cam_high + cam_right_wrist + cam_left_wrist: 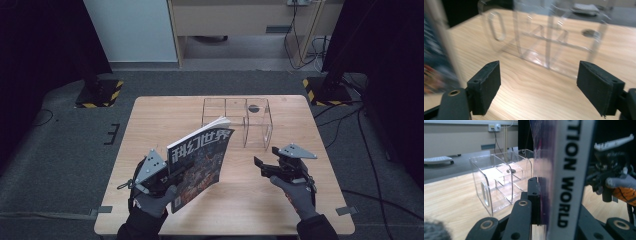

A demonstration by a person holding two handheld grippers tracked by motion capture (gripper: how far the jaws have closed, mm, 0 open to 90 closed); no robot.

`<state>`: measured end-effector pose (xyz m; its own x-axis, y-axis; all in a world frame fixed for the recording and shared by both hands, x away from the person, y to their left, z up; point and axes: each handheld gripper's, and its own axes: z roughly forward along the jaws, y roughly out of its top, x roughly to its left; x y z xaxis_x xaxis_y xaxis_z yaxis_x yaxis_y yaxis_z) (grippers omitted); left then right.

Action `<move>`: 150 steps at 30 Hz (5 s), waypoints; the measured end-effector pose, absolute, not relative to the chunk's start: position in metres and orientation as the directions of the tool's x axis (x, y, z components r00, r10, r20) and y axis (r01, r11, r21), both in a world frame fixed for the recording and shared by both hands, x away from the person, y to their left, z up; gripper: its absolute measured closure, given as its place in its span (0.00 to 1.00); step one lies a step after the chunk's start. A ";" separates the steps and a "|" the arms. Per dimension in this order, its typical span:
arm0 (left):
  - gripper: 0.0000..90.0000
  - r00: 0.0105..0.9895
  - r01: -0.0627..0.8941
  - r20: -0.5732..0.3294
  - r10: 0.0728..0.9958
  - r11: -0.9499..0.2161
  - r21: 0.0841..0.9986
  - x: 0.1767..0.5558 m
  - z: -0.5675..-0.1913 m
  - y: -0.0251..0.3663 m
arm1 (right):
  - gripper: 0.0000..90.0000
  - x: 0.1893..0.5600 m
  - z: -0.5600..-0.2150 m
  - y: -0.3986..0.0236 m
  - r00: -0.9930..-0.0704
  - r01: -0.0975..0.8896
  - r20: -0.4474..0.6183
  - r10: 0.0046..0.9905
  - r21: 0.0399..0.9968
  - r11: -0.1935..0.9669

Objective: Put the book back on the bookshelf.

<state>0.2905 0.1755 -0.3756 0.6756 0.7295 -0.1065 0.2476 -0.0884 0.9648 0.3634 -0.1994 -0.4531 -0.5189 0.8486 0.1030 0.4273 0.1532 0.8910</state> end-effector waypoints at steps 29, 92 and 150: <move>0.91 0.604 0.223 -0.140 0.785 0.002 0.975 0.305 -0.345 0.190 | 0.16 0.368 -0.498 -0.259 -0.379 0.551 0.034 0.925 0.811 0.196; 0.91 0.455 0.128 -0.151 0.877 0.103 0.986 0.405 -0.326 0.135 | 0.16 0.372 -0.501 -0.265 -0.368 0.550 0.009 0.930 0.809 0.209; 0.91 0.316 0.150 -0.164 0.934 0.122 0.981 0.471 -0.381 0.096 | 0.16 0.372 -0.503 -0.267 -0.371 0.552 0.014 0.929 0.807 0.208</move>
<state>0.4707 0.0964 -0.3812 0.3159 0.9345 -0.1641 0.1499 0.1217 0.9812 0.3725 -0.2665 -0.5035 -0.3709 0.9286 0.0137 0.5518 0.2085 0.8075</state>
